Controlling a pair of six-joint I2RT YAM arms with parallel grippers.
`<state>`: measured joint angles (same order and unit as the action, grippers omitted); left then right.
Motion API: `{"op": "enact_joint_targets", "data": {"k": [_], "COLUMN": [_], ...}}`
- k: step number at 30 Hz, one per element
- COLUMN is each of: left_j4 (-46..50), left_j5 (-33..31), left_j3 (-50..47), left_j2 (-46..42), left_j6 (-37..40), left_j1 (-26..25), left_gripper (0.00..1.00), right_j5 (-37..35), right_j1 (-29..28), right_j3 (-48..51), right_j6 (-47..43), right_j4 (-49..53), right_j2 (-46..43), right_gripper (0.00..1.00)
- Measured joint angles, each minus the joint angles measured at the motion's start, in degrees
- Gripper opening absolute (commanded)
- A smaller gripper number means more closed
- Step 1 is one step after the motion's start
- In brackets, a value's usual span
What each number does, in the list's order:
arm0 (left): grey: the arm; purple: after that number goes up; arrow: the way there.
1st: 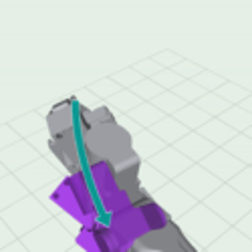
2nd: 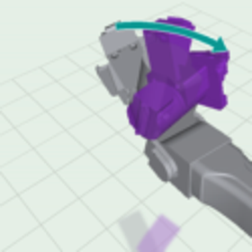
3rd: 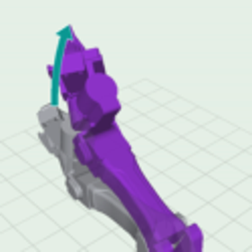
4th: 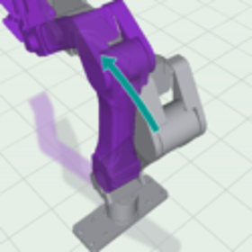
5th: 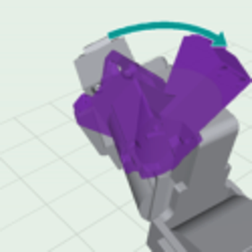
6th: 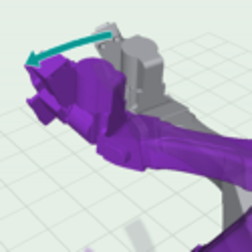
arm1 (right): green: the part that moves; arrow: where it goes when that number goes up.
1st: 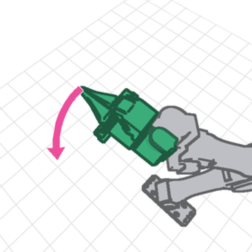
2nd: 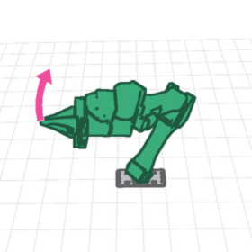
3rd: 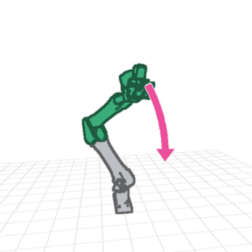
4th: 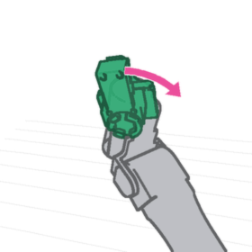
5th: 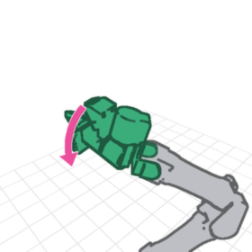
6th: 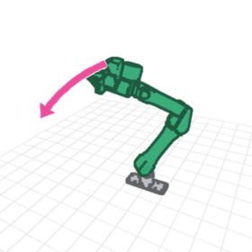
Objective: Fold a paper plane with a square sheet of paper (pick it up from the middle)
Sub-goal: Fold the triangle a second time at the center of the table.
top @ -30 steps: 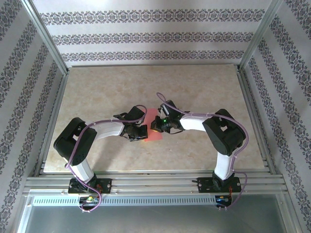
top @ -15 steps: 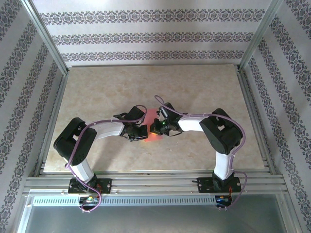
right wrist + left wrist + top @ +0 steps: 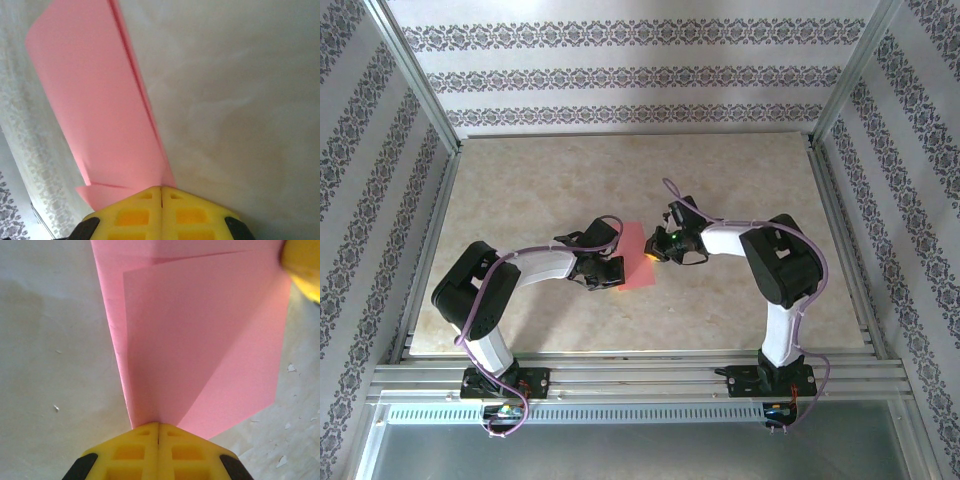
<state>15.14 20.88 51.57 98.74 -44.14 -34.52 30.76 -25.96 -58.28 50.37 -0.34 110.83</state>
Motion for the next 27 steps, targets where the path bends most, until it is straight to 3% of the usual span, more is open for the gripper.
{"op": "enact_joint_targets", "data": {"k": [5,10,12,17,27], "left_j4": [0.3,3.3,4.3,4.6,-1.4], "left_j5": [0.0,-0.2,-0.2,-0.6,-1.3], "left_j3": [0.3,1.7,2.5,3.4,3.5], "left_j2": [0.0,0.0,-0.2,-4.2,-4.5], "left_j6": [0.4,1.1,1.1,0.4,-2.4], "left_j1": [0.0,0.0,0.0,0.1,1.6], "left_gripper": [0.00,0.02,0.09,0.13,0.10], "right_j5": [-2.0,-4.4,-4.6,-4.4,-3.1], "right_j1": [5.1,7.7,7.7,6.4,-0.9], "right_j3": [-0.9,0.5,1.8,5.8,10.1], "right_j6": [-1.3,-2.5,-2.9,-2.5,3.6], "right_j4": [1.8,3.1,3.0,1.2,-4.1], "right_j2": [-0.4,-5.6,-9.4,-15.9,-14.2], "right_gripper": [0.03,0.22,0.30,0.44,0.46]}}
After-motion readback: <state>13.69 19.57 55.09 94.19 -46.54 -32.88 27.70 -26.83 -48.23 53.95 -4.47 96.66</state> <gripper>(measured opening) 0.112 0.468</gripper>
